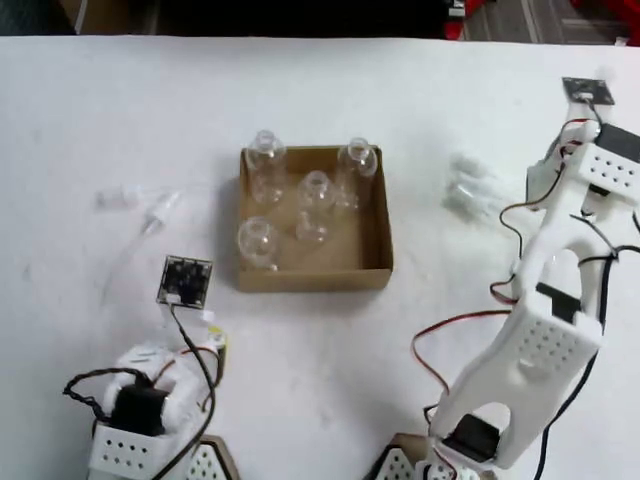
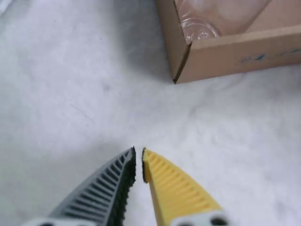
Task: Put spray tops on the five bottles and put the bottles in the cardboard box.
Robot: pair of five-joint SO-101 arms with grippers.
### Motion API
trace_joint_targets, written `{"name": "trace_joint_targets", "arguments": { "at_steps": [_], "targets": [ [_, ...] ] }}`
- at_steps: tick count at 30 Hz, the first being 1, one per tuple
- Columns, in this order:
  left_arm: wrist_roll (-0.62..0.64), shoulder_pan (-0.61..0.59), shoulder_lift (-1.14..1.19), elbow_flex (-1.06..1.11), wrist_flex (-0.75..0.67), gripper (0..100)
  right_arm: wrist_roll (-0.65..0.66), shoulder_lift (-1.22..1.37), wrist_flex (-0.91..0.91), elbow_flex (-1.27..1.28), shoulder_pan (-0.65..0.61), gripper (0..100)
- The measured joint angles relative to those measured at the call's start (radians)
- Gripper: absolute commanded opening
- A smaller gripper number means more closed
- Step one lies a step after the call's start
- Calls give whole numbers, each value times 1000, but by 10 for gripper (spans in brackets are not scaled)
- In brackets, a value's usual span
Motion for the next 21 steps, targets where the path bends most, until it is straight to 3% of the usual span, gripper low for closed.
{"name": "trace_joint_targets", "arguments": {
  "at_steps": [14, 21],
  "targets": [
    [0, 0, 0, 0, 0, 31, -3, 400, 198, -499, 18, 226],
    [0, 0, 0, 0, 0, 31, -3, 470, 206, -575, 41, 224]
  ]
}}
